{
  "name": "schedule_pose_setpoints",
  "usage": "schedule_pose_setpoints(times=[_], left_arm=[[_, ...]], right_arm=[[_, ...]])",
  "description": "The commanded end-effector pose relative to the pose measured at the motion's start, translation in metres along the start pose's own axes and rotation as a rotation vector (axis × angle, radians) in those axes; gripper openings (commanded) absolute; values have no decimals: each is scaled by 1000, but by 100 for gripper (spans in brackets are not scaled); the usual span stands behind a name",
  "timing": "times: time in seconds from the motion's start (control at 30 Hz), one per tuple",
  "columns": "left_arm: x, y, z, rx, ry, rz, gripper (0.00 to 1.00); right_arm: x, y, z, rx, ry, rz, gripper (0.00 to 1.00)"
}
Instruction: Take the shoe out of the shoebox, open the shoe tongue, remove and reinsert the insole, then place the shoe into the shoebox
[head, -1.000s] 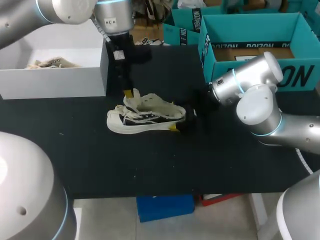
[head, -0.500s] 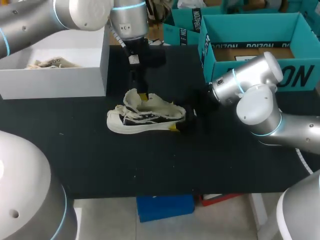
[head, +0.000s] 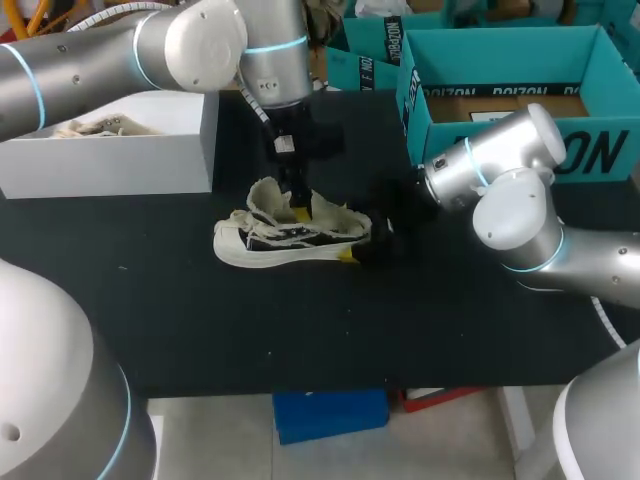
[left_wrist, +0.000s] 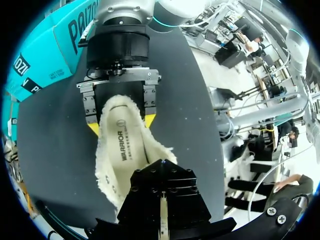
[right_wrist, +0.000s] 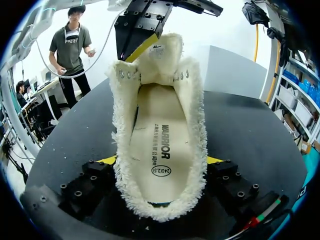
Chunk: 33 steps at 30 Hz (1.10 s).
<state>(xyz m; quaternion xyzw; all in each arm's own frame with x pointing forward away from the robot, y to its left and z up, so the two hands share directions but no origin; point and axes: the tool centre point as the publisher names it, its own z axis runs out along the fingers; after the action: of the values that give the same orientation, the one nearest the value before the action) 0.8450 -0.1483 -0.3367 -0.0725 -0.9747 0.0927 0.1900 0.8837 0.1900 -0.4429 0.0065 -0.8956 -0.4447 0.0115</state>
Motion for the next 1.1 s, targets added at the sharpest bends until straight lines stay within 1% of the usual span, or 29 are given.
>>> schedule_pose_setpoints(times=[0.03,1.0,1.1], left_arm=[[0,0,1,0,-2,1,0],[0,0,1,-5,-6,-1,0],[-3,2,0,-1,-5,-9,0]], right_arm=[[0,-1,2,1,-2,1,0],[0,-1,2,1,-2,1,0],[0,-1,2,1,-2,1,0]])
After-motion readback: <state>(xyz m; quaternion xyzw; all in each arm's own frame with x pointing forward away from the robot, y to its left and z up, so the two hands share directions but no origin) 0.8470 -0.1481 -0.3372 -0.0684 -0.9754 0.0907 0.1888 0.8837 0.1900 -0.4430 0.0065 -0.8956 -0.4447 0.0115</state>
